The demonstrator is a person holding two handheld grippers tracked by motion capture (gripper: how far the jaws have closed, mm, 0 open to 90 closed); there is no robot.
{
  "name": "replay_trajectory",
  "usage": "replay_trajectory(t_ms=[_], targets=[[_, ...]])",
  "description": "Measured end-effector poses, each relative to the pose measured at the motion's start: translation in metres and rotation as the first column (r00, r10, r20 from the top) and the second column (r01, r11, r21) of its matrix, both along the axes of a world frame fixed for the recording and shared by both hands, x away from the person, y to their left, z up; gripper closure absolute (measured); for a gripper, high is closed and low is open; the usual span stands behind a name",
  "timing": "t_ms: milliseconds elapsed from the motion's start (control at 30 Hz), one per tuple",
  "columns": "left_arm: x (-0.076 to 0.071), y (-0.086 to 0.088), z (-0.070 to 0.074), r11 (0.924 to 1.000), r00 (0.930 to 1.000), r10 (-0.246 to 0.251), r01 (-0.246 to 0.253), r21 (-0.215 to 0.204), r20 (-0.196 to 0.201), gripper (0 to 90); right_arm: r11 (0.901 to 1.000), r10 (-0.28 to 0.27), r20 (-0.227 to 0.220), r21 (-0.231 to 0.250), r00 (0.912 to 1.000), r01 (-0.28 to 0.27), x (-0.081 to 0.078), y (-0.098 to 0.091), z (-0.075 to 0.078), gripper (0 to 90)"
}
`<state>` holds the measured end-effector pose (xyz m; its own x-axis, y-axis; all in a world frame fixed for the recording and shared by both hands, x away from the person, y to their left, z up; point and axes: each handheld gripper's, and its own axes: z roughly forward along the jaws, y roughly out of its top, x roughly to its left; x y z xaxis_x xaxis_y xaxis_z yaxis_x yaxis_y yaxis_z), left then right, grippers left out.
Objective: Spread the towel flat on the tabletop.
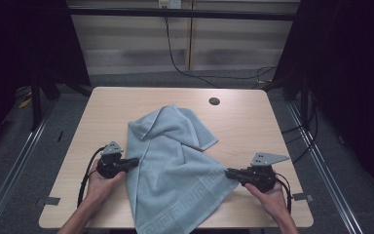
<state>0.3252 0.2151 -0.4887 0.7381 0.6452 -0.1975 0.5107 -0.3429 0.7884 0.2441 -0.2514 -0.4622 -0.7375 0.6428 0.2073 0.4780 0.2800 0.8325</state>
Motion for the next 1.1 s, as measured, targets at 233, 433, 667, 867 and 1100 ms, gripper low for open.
replay_trajectory(t_ms=[233, 433, 667, 867, 1100], targets=[[-0.017, -0.012, 0.002, 0.9995, 0.9999, -0.013, 0.013, 0.028, 0.004, 50.7, 0.9996, 0.017, -0.011, -0.023, 0.9998, -0.018, 0.0, 0.008, -0.004, 85.8], [-0.01, -0.018, -0.012, 0.9963, 0.9994, 0.014, -0.011, 0.085, -0.033, 35.7, 0.9991, 0.026, -0.019, -0.032, 0.9995, -0.026, 0.003, 0.013, -0.006, 85.7], [-0.01, -0.019, -0.011, 0.9821, 0.9983, 0.039, -0.046, 0.183, 0.045, 78.4, 0.9993, 0.021, -0.013, -0.031, 0.9997, -0.021, 0.005, 0.014, -0.003, 85.6], [-0.004, 0.003, 0.008, 0.9961, 0.9972, 0.075, -0.075, -0.047, 0.004, 83.5, 0.9999, -0.009, 0.015, -0.013, 0.9998, 0.009, 0.005, 0.006, 0.009, 85.5], [-0.009, 0.035, 0.026, 0.9679, 0.9902, 0.139, -0.139, -0.209, -0.013, 84.1, 0.9999, -0.003, 0.036, -0.011, 0.9993, 0.003, -0.018, 0.0, 0.029, 85.4]])
